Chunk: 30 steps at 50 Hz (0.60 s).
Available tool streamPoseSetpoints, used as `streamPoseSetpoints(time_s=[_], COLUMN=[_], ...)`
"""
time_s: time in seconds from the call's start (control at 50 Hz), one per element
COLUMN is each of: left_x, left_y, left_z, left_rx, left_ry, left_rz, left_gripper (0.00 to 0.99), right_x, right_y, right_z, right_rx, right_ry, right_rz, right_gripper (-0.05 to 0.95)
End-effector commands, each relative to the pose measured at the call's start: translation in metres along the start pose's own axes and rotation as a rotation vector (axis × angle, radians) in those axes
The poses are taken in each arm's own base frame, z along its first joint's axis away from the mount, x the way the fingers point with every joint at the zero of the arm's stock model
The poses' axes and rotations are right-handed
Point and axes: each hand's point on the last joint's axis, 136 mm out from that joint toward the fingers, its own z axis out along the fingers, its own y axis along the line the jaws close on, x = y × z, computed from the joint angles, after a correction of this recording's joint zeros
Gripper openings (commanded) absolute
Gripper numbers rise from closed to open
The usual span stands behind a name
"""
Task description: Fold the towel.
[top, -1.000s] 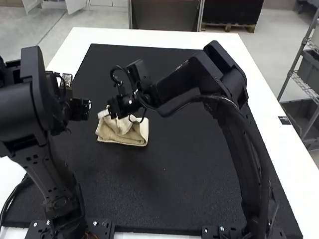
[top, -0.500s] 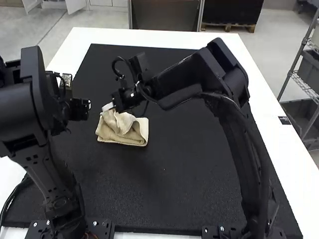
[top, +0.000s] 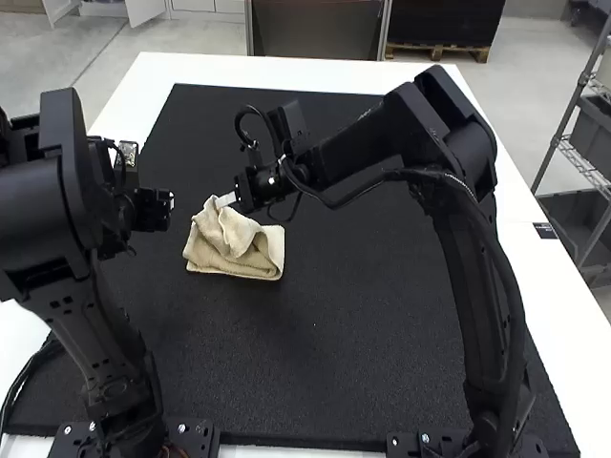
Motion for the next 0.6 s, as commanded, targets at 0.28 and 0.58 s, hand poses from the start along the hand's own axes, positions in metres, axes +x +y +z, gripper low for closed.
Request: streamPoseSetpoints(time_s=[0.28, 0.58], left_x=[0.002, 0.003], left_y=[0.001, 0.001], left_z=[0.0, 0.0], left_rx=[0.0, 0.001], left_ry=[0.002, 0.005], left_rz=[-0.012, -0.013], left_gripper=[0.967, 0.967], right_x=[-0.005, 0.024], right_y=[-0.014, -0.014], right_z=[-0.013, -0.016], right_rx=[0.011, 0.056], right_ry=[-0.029, 0.073], right_rz=[-0.004, 0.017], right_gripper=[-0.01, 0.26])
